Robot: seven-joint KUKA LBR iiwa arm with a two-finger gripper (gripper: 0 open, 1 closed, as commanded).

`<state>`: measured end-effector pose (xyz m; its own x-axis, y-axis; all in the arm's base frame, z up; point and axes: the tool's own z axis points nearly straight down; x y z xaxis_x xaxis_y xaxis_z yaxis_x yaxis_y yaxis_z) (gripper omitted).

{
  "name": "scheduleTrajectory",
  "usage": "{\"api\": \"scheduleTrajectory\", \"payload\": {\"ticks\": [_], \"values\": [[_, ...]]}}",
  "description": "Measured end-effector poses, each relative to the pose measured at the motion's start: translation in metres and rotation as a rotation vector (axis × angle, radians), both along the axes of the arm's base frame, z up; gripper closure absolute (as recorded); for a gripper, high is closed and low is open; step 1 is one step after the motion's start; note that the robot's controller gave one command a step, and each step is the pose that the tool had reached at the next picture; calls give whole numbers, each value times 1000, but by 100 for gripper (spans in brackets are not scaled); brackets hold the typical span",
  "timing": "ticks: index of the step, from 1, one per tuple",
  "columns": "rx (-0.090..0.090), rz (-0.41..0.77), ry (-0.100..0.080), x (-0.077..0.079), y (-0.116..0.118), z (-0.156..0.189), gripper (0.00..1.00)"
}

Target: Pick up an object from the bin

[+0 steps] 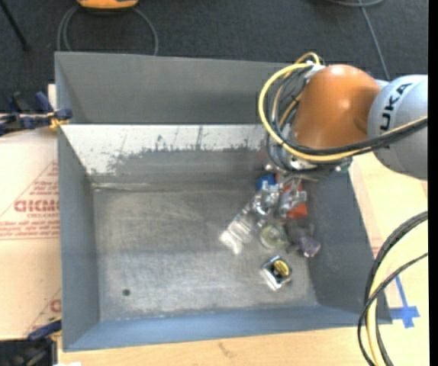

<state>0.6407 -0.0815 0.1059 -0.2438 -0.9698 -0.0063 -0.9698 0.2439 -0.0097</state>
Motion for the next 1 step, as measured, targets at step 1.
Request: {"api": "scheduleTrajectory", "payload": {"ticks": [1], "values": [[-4,-2,3,1,14,153,100]]}}
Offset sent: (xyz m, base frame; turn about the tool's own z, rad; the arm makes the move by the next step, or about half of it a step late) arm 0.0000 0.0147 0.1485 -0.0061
